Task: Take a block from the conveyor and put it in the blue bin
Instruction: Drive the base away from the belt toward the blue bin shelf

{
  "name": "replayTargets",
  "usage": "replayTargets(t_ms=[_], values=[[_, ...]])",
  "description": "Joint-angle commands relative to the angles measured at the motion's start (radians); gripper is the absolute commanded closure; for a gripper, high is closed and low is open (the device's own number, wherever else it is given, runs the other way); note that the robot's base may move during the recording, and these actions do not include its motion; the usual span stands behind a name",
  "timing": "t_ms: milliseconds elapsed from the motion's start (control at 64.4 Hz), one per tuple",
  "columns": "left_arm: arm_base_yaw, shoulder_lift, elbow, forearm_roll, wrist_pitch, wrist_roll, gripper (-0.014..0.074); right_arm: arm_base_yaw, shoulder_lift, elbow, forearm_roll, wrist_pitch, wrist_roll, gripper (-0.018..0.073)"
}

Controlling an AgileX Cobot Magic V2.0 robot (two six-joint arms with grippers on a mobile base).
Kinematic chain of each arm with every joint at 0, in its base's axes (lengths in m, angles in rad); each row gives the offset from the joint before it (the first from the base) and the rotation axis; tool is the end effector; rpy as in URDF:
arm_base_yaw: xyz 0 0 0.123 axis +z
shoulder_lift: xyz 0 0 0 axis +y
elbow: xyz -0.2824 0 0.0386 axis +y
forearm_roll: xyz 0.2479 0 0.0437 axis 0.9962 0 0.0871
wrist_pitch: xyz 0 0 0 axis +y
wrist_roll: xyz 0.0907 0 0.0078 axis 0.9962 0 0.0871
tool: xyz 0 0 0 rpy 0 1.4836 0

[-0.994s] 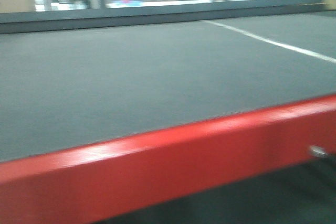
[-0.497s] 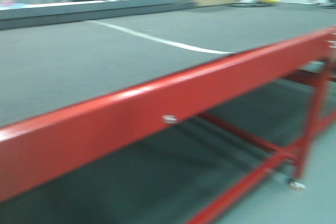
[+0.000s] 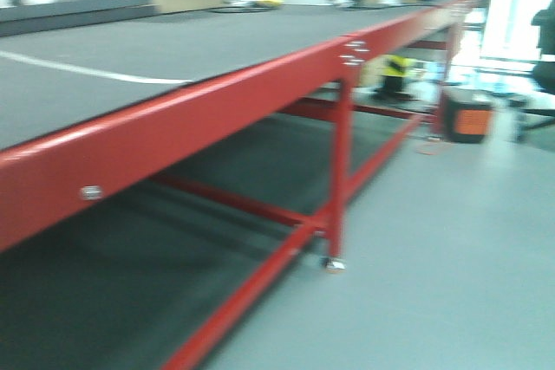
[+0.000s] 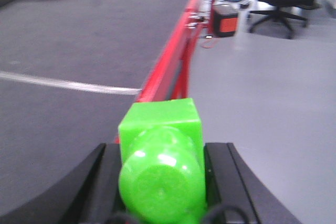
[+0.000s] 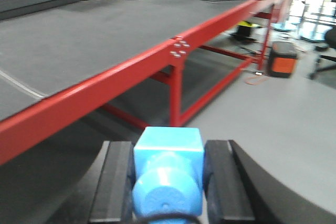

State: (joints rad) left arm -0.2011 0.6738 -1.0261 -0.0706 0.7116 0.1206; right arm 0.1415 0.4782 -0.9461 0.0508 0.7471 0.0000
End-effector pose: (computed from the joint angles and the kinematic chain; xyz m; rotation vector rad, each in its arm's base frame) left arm 0.1056 -0.0258 0.4315 0.2784 1.8224 -0.1362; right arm 0.0569 0.0113 0.4206 -0.1170 1.7609 0.1603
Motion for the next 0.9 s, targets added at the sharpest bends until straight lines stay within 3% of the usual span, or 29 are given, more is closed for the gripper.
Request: replayTargets(t_ms=[0, 885], values=[[-0.006, -0.005, -0.001, -0.008, -0.021, -0.002, 0.0707, 0.002, -0.002, -0.009, -0.007, -0.022, 0.000, 0.0711], [-0.006, -0.005, -0.001, -0.008, -0.021, -0.002, 0.0707, 0.002, -0.002, -0.009, -0.007, -0.022, 0.000, 0.0711]])
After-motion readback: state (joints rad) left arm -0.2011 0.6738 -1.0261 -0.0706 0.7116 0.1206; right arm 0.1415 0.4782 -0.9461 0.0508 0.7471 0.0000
